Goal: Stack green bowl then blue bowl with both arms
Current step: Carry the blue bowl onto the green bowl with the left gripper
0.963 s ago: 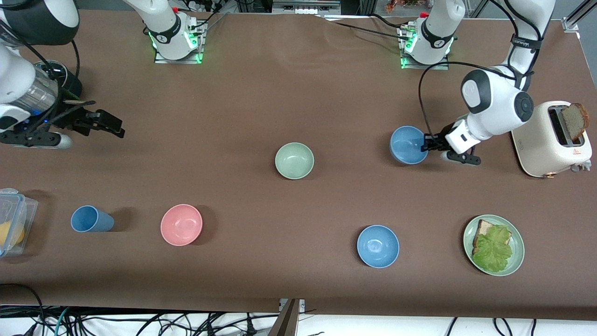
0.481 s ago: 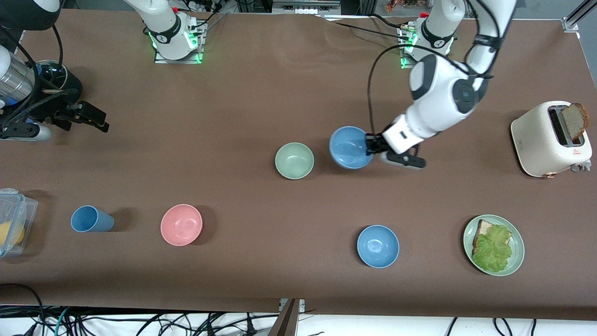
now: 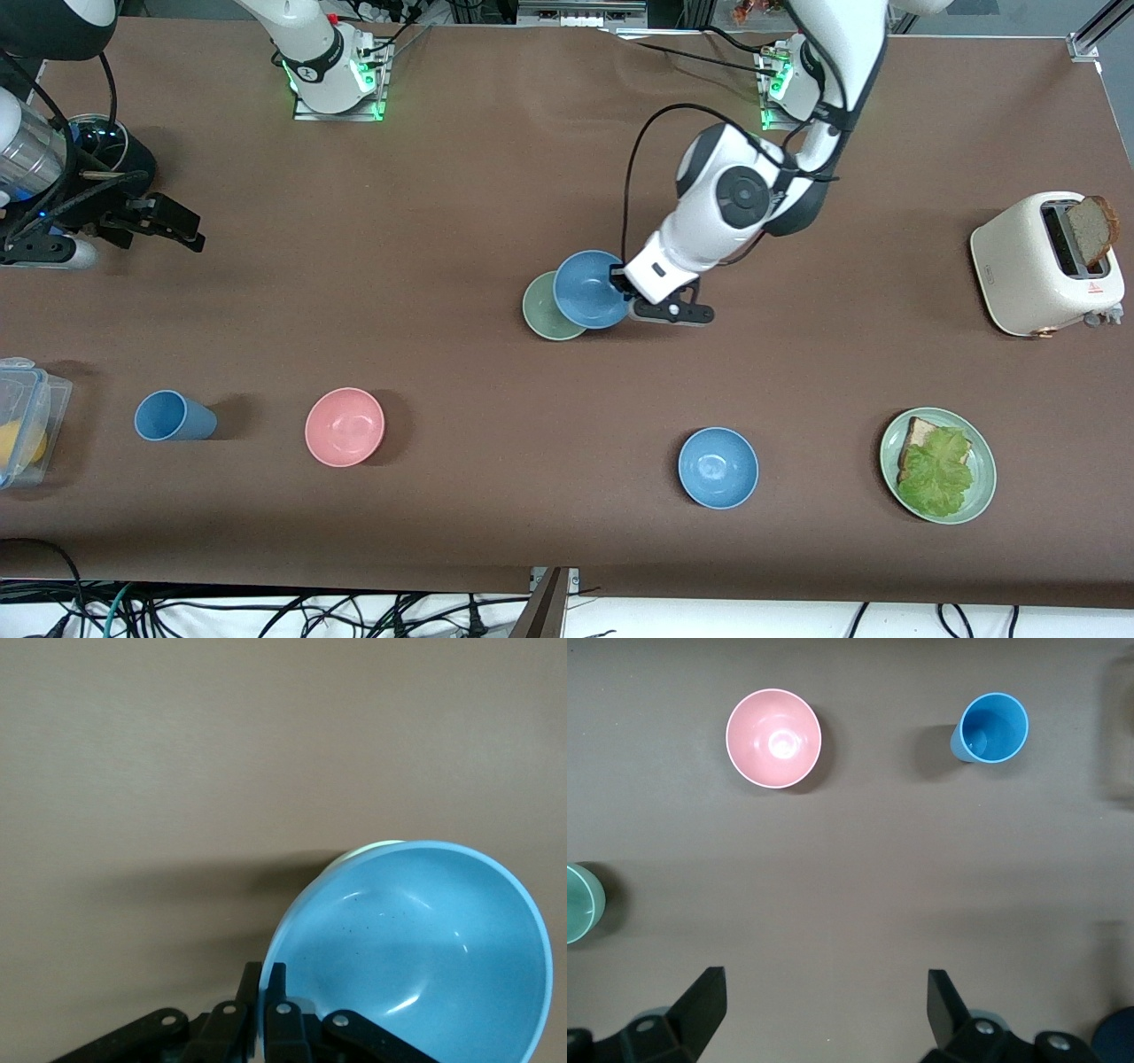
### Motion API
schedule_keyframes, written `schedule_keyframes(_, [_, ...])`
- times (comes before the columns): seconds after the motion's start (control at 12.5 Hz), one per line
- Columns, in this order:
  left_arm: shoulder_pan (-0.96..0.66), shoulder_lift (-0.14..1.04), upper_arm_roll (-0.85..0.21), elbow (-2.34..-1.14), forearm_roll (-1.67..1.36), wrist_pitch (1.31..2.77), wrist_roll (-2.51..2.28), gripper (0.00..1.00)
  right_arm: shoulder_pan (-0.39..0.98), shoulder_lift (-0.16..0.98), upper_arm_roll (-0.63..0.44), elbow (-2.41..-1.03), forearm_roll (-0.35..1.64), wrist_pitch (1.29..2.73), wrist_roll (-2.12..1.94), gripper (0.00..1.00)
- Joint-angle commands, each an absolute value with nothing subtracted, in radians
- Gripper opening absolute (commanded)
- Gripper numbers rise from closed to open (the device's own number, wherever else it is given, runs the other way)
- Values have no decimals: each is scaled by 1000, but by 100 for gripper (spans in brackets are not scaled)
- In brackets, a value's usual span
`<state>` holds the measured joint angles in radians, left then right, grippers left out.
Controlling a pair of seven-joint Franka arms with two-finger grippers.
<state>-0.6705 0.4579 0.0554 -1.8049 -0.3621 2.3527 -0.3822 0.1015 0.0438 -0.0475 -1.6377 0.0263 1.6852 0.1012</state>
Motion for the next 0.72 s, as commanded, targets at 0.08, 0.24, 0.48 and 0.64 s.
schedule_keyframes(0.08, [-738, 528, 80, -1735, -319, 2347, -460, 0, 81, 43, -35, -1611, -20, 1660, 55, 100])
schedule_keyframes(0.24, [-744, 537, 80, -1735, -319, 2359, -469, 0, 83, 43, -34, -1611, -25, 1660, 9, 100])
schedule_keyframes(0.48, [-768, 564, 81, -1736, -318, 2410, -506, 0, 83, 55, -34, -1611, -14, 1652, 18, 100])
schedule_keyframes(0.64, [-773, 575, 80, -1736, -319, 2416, -514, 0, 86, 55, -32, -1611, -20, 1652, 20, 100])
